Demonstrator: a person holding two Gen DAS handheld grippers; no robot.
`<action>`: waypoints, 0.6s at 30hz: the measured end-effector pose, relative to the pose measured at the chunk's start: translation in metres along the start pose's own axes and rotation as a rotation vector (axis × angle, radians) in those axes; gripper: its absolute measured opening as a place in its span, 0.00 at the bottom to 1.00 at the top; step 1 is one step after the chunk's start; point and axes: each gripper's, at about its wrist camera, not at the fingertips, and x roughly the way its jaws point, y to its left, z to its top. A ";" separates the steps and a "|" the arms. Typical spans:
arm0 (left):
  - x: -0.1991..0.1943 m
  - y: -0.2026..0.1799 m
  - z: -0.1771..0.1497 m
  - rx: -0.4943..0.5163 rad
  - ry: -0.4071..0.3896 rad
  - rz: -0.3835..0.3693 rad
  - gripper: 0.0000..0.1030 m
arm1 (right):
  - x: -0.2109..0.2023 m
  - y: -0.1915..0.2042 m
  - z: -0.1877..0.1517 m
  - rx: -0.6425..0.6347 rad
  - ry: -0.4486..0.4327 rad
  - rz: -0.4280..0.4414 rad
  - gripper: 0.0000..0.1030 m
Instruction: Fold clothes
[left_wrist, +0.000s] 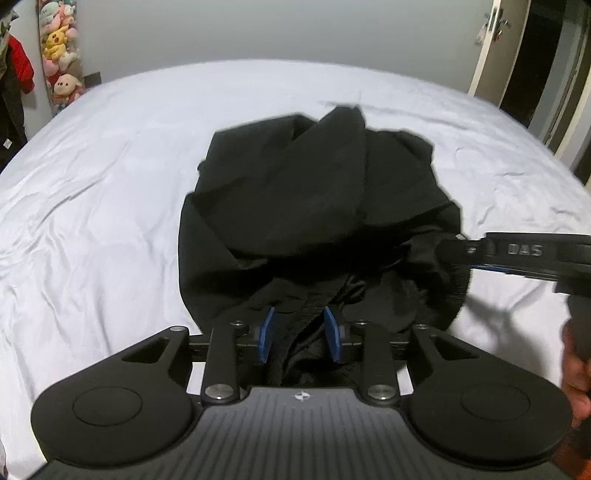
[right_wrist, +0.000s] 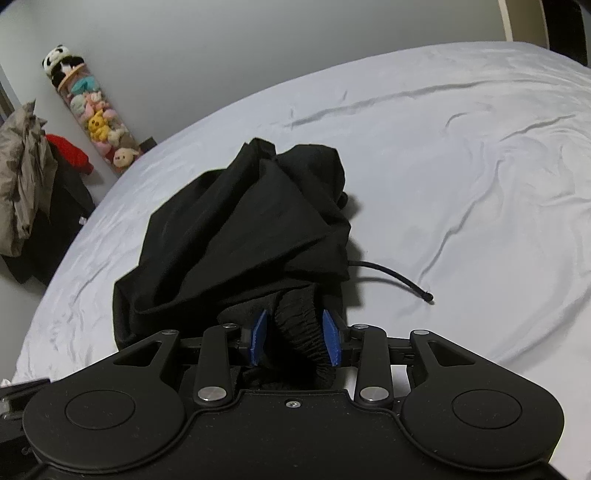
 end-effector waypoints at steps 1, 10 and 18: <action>0.005 -0.002 0.001 0.003 0.008 -0.012 0.27 | 0.001 0.000 -0.001 -0.002 0.005 -0.002 0.29; 0.010 0.013 0.003 -0.055 -0.025 0.069 0.08 | -0.002 -0.009 -0.007 0.022 0.045 -0.046 0.11; -0.046 0.047 0.019 -0.150 -0.154 0.201 0.07 | -0.024 0.000 -0.018 0.011 0.139 -0.071 0.10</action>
